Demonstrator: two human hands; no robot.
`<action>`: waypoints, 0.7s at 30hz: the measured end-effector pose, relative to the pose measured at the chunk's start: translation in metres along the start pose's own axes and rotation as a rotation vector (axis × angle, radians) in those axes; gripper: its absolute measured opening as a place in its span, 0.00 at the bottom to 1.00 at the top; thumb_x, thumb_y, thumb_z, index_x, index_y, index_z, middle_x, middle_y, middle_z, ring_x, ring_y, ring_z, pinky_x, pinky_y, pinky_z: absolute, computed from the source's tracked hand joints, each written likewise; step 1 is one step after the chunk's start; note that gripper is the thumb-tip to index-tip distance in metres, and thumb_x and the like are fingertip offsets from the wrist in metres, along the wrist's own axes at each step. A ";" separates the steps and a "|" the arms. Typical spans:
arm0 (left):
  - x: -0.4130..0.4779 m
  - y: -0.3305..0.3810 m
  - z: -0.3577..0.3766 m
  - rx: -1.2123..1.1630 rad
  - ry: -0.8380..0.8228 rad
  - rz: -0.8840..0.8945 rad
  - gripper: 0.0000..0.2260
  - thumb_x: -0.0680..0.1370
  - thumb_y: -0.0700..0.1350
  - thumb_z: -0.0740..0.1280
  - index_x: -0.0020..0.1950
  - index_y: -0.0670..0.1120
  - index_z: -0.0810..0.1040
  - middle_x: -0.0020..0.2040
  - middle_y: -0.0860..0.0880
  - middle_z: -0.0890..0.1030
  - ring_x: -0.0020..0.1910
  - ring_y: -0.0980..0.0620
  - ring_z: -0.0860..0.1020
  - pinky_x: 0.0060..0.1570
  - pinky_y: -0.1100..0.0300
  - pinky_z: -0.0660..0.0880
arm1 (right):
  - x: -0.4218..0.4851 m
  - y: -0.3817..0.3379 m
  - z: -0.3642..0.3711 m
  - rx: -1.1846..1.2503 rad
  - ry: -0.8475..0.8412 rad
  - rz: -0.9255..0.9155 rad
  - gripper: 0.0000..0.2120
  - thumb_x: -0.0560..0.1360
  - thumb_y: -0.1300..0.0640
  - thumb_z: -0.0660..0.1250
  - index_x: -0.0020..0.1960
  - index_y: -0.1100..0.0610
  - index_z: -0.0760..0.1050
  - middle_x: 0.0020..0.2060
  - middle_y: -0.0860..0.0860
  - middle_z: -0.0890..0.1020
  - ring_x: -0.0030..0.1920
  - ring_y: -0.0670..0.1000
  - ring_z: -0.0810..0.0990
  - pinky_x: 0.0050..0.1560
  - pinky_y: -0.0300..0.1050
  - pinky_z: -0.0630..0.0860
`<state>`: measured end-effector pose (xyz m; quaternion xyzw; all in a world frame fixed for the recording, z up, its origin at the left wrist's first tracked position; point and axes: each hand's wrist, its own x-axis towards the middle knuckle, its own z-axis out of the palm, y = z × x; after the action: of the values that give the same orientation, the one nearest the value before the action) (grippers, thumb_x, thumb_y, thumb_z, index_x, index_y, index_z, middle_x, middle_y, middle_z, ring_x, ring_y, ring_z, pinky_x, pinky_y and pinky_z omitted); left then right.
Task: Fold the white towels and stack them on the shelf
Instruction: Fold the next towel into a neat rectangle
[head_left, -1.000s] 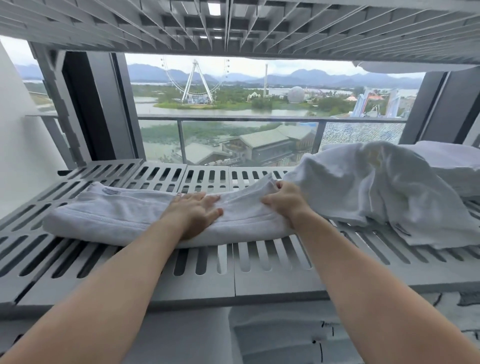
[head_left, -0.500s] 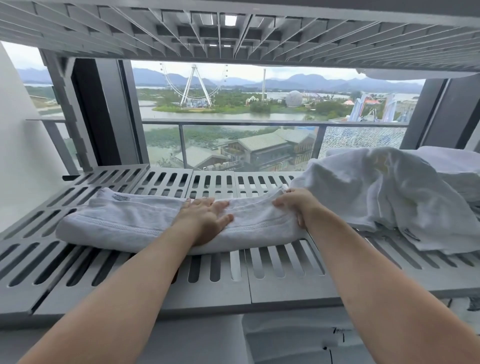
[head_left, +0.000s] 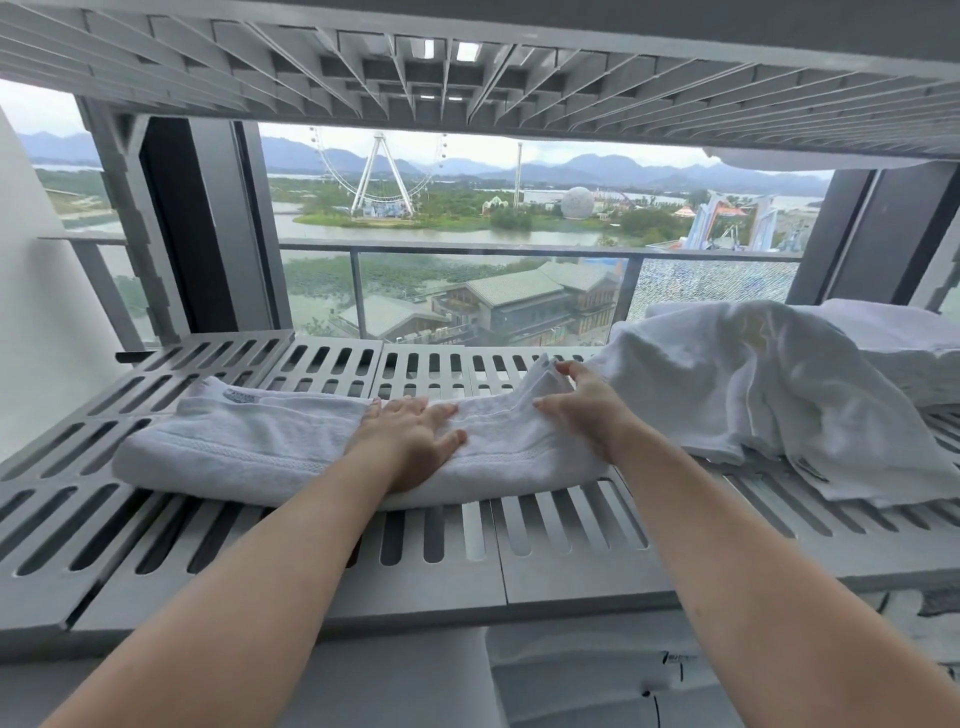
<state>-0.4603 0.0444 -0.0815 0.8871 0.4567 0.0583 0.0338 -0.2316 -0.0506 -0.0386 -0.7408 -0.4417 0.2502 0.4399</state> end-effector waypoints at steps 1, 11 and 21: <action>0.000 0.000 0.000 0.004 0.001 -0.001 0.32 0.78 0.71 0.43 0.81 0.62 0.52 0.82 0.49 0.55 0.81 0.47 0.52 0.79 0.43 0.45 | -0.001 0.002 0.002 -0.027 -0.019 0.009 0.31 0.72 0.56 0.73 0.72 0.49 0.65 0.58 0.54 0.77 0.56 0.55 0.78 0.61 0.52 0.77; -0.003 0.013 -0.006 0.072 -0.033 -0.154 0.28 0.80 0.70 0.45 0.80 0.66 0.50 0.83 0.47 0.48 0.81 0.42 0.40 0.74 0.33 0.34 | 0.003 0.005 0.015 0.333 0.042 0.245 0.23 0.71 0.56 0.75 0.62 0.65 0.75 0.55 0.60 0.82 0.52 0.58 0.83 0.57 0.54 0.80; -0.037 -0.025 -0.039 0.126 0.082 -0.348 0.33 0.79 0.68 0.53 0.80 0.54 0.58 0.81 0.44 0.59 0.79 0.41 0.58 0.74 0.39 0.60 | -0.007 -0.038 0.029 0.735 -0.216 0.267 0.12 0.77 0.55 0.71 0.50 0.66 0.81 0.42 0.59 0.85 0.41 0.56 0.86 0.46 0.49 0.82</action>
<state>-0.5072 0.0288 -0.0480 0.7919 0.6070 0.0587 -0.0310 -0.2735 -0.0359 -0.0202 -0.5543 -0.2666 0.5229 0.5901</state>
